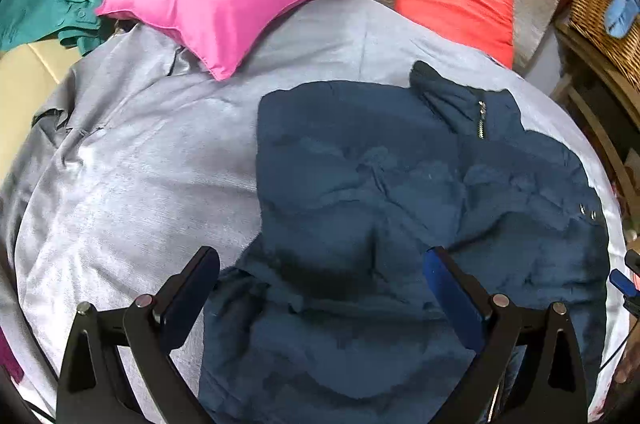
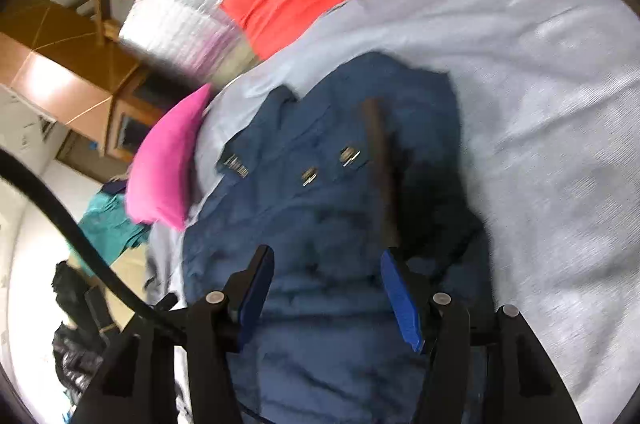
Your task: Fold large clothes
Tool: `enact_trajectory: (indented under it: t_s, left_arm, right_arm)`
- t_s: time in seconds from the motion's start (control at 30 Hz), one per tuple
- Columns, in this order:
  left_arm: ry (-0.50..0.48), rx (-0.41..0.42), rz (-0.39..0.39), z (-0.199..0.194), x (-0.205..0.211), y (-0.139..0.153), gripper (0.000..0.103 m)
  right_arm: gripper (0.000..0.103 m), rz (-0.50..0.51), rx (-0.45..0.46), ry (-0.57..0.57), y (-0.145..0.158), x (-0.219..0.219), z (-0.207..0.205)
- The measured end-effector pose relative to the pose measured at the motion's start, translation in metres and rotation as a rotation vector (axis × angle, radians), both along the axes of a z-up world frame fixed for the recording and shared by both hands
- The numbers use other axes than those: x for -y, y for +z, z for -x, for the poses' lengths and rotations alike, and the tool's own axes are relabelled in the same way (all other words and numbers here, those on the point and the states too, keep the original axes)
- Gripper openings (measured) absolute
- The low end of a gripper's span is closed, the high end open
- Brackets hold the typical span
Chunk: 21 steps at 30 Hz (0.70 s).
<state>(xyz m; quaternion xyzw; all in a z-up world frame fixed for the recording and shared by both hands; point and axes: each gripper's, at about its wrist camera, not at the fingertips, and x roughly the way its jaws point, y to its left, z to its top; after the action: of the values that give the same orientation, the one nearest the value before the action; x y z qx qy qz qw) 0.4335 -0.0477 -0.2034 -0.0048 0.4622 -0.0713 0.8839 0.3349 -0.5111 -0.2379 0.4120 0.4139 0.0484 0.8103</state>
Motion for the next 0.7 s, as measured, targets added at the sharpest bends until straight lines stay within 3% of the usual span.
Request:
enact_trajectory:
  t_s: [0.1, 0.2, 0.47, 0.7]
  left_arm:
    - [-0.010, -0.022, -0.043, 0.000, 0.007, -0.011, 0.102]
    - [0.001, -0.061, -0.048, -0.005, 0.007, -0.023, 0.102]
    - [0.027, -0.129, -0.048, -0.022, 0.004, -0.048, 0.102]
    - [0.019, -0.125, -0.048, -0.025, 0.006, -0.050, 0.102]
  right_arm:
    - [0.059, -0.062, -0.042, 0.051, -0.011, -0.017, -0.006]
    - [0.056, -0.201, -0.107, 0.059, -0.036, -0.026, -0.010]
    - [0.054, -0.315, -0.097, -0.085, -0.062, -0.019, -0.026]
    - [0.045, -0.090, -0.047, -0.086, -0.050, -0.028, -0.052]
